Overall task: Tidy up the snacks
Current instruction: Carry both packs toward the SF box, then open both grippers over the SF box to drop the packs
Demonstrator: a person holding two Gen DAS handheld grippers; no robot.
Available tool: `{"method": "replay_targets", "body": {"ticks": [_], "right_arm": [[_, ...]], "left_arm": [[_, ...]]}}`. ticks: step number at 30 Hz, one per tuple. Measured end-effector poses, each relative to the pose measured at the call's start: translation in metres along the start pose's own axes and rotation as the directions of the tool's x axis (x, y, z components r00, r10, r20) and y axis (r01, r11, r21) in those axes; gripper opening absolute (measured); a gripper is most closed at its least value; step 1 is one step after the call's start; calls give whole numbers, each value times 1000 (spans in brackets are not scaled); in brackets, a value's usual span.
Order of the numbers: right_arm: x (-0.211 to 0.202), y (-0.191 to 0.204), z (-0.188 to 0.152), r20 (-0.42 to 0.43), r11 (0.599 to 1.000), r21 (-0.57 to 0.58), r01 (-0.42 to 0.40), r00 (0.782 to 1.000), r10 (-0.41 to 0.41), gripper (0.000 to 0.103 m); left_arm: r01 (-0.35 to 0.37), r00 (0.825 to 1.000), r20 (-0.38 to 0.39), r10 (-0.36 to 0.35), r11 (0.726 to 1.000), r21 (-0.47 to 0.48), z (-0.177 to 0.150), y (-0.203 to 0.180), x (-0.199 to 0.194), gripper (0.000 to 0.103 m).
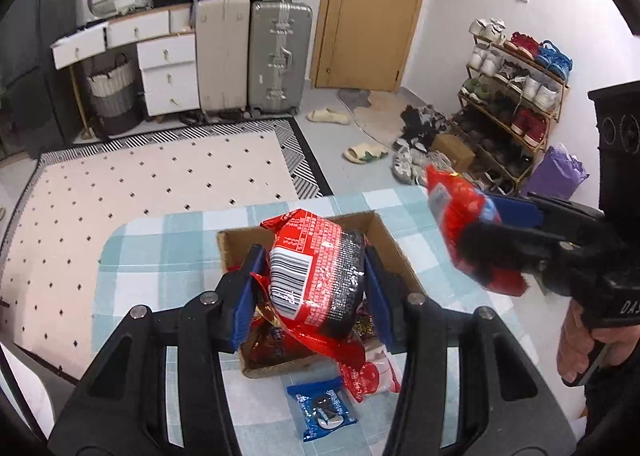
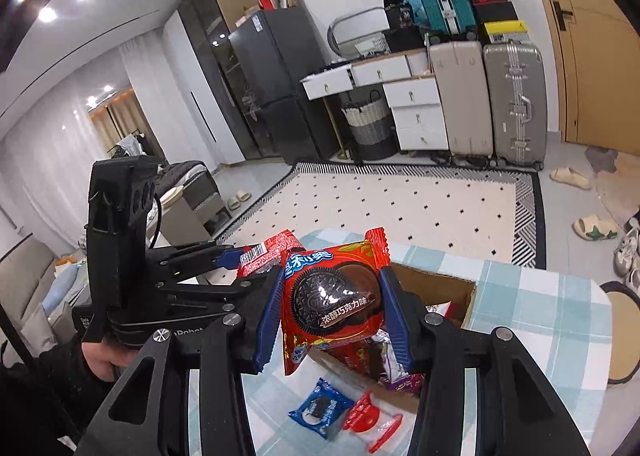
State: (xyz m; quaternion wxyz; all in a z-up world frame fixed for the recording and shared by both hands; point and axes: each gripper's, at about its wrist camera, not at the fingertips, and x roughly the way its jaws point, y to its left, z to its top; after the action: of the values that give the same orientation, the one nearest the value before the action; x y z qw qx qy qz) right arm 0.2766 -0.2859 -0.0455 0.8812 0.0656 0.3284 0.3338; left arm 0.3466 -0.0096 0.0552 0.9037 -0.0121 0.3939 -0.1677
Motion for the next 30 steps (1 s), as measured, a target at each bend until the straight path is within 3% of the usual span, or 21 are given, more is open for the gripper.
{"method": "replay_targets", "body": {"ticks": [5, 15, 30], "right_arm": [[34, -20, -3, -37, 1000, 14, 20, 999, -19, 47], [93, -52, -12, -128, 998, 1, 71, 989, -70, 47], [123, -65, -20, -184, 992, -59, 112, 975, -121, 47]], "left_arm": [[2, 999, -54, -3, 1000, -4, -4, 6, 44, 46], [-45, 995, -90, 46, 999, 10, -32, 20, 104, 46], [-39, 993, -109, 41, 999, 15, -32, 27, 139, 46]]}}
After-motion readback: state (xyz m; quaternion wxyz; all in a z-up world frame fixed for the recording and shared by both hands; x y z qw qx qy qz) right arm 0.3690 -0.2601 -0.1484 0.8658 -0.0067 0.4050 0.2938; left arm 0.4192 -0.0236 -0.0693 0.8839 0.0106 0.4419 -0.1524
